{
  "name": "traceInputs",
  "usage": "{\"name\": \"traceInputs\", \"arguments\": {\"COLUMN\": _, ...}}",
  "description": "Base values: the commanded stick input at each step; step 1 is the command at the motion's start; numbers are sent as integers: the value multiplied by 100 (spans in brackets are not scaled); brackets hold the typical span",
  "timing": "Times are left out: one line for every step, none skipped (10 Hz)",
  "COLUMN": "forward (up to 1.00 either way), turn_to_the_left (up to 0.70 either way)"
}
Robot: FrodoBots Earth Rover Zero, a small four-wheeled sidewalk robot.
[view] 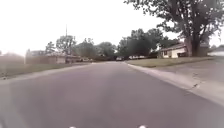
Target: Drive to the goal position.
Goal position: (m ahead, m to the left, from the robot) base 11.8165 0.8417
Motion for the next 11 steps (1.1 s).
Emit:
{"name": "traceInputs", "arguments": {"forward": 100, "turn_to_the_left": -1}}
{"name": "traceInputs", "arguments": {"forward": 100, "turn_to_the_left": -3}}
{"name": "traceInputs", "arguments": {"forward": 100, "turn_to_the_left": -12}}
{"name": "traceInputs", "arguments": {"forward": 100, "turn_to_the_left": -22}}
{"name": "traceInputs", "arguments": {"forward": 100, "turn_to_the_left": 0}}
{"name": "traceInputs", "arguments": {"forward": 100, "turn_to_the_left": 0}}
{"name": "traceInputs", "arguments": {"forward": 100, "turn_to_the_left": 0}}
{"name": "traceInputs", "arguments": {"forward": 100, "turn_to_the_left": 0}}
{"name": "traceInputs", "arguments": {"forward": 100, "turn_to_the_left": 0}}
{"name": "traceInputs", "arguments": {"forward": 100, "turn_to_the_left": 0}}
{"name": "traceInputs", "arguments": {"forward": 100, "turn_to_the_left": 0}}
